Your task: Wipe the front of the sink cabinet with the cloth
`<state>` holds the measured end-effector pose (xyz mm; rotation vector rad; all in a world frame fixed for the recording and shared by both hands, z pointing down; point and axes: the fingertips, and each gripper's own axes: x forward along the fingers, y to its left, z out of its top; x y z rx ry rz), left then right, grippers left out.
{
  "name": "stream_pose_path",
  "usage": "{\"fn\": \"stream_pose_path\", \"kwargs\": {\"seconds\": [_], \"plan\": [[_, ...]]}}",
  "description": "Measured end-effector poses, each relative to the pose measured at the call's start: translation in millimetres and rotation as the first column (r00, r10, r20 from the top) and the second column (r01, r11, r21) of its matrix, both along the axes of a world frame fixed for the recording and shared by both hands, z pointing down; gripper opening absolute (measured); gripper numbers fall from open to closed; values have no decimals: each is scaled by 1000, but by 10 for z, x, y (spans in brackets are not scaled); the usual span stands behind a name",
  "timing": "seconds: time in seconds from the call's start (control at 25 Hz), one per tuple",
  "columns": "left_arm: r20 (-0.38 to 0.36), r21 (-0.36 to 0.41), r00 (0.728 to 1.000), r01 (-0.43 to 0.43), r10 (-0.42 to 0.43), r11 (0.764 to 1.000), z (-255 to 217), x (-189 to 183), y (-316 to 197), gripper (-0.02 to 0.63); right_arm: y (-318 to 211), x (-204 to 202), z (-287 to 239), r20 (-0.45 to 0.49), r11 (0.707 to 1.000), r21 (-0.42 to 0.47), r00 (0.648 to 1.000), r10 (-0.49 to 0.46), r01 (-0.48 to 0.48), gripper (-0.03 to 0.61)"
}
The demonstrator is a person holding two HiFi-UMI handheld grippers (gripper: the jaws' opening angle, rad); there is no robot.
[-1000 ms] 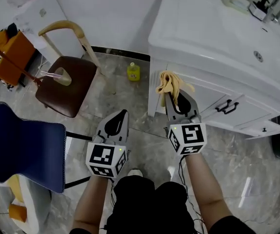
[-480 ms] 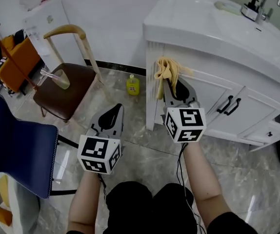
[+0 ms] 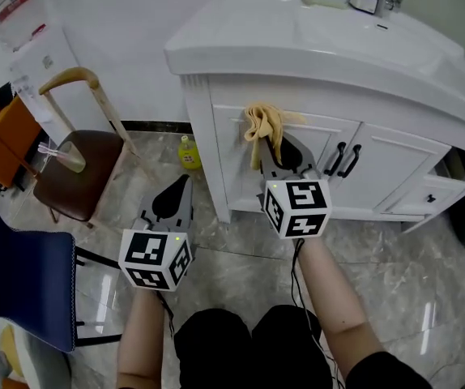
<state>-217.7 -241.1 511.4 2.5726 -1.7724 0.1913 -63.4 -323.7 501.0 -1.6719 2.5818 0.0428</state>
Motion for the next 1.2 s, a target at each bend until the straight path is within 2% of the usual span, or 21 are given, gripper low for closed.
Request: {"fn": "stream_pose_path", "kwargs": {"seconds": [0.4, 0.76, 1.0, 1.2], "plan": [[-40, 33, 992, -122, 124, 992, -11, 581, -170, 14, 58, 771, 81, 6, 988, -29, 989, 149, -149, 80], [-52, 36, 976, -209, 211, 977, 8, 913, -197, 14, 134, 1342, 166, 24, 948, -63, 949, 315, -313, 78], [-42, 26, 974, -222, 223, 975, 66, 930, -210, 14, 150, 1432, 240, 59, 936, -83, 936, 346, -341, 78], [-45, 28, 983, -176, 177, 984, 36, 684, -218, 14, 190, 1240, 214, 71, 948, -72, 946, 315, -310, 79]]}}
